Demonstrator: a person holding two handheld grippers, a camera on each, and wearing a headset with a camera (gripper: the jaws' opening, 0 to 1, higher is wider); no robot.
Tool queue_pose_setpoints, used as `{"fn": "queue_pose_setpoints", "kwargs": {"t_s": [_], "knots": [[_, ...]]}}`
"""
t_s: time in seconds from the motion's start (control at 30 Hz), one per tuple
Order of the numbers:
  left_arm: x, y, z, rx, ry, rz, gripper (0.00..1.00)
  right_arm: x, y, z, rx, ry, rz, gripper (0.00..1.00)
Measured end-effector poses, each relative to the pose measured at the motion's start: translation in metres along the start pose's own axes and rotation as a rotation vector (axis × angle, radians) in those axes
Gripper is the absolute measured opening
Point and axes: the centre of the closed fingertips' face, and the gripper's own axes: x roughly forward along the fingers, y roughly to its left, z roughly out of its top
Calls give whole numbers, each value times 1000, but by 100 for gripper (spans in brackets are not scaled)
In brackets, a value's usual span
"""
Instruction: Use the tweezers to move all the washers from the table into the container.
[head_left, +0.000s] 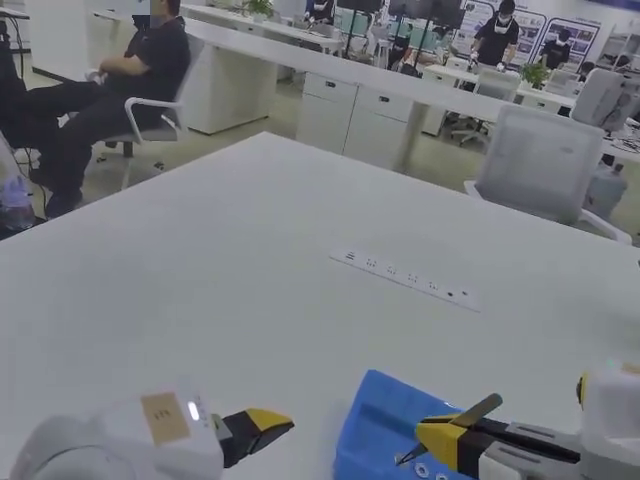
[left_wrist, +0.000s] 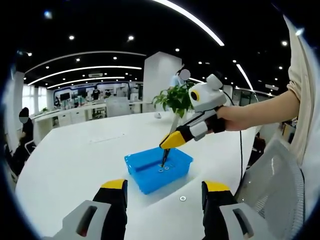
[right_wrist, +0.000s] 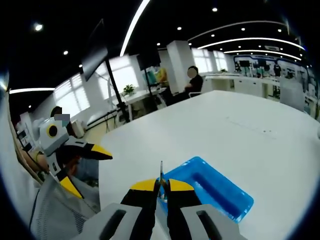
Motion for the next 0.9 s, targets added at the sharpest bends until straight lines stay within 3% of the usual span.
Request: {"fn": "queue_pose_setpoints", "kwargs": {"t_s": [0.9], "knots": [[1, 1, 1, -10, -6, -1, 59, 19, -36, -12, 52, 57, -35, 3]]}}
